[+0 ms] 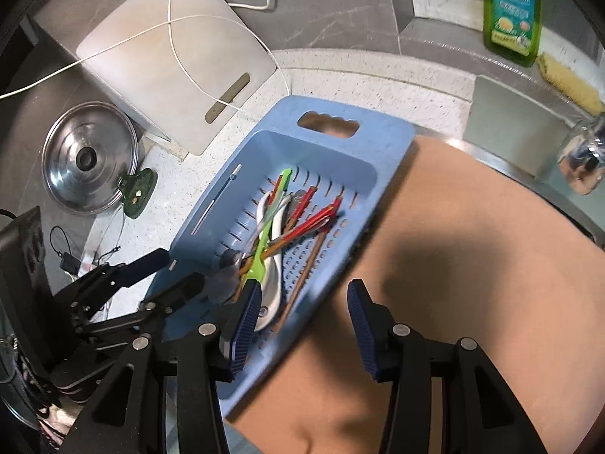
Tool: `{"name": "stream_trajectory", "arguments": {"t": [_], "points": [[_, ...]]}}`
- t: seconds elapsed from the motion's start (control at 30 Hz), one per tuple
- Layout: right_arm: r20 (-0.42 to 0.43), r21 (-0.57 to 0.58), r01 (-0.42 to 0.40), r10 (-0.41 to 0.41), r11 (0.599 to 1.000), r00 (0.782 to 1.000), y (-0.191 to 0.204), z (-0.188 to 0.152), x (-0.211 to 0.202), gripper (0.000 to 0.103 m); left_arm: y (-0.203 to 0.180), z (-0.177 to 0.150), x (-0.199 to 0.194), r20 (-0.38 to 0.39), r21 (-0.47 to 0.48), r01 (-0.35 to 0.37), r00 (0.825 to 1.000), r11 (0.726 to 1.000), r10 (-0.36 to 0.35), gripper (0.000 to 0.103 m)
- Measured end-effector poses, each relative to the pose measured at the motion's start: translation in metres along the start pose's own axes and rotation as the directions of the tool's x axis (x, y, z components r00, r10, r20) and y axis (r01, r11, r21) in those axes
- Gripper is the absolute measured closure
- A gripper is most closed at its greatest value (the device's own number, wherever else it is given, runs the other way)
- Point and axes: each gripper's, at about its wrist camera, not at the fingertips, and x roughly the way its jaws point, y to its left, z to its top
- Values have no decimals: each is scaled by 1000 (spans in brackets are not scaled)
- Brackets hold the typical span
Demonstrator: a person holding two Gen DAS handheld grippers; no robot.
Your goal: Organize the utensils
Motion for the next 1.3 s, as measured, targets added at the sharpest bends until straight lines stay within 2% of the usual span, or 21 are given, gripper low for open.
{"name": "stream_trajectory", "arguments": {"t": [0.23, 0.37, 0.5, 0.6, 0.87, 1.3], "points": [[38, -41, 21, -19, 999, 999, -15, -15, -20, 59, -23, -6, -22, 51, 3, -19, 999, 1000, 19, 47], [58, -65, 17, -13, 998, 998, -24, -23, -33, 59, -39, -13, -34, 77, 9, -48, 996, 999, 47, 38], [76, -63, 1, 4, 998, 997, -32, -29, -46, 59, -51, -21, -45, 102, 3, -71, 992, 997, 71, 37], [85, -80, 3, 4, 997, 996, -34, -34, -55, 59, -62, -26, -50, 101, 15, -91, 991, 996, 89, 31], [148, -133, 44, -24, 990, 989, -36, -45, -84, 59, -79, -37, -69, 133, -16, -102, 986, 995, 103, 31], [208, -174, 78, -41, 982, 977, -42, -55, -107, 59, -93, -45, -89, 170, -32, -115, 978, 993, 119, 31]]}}
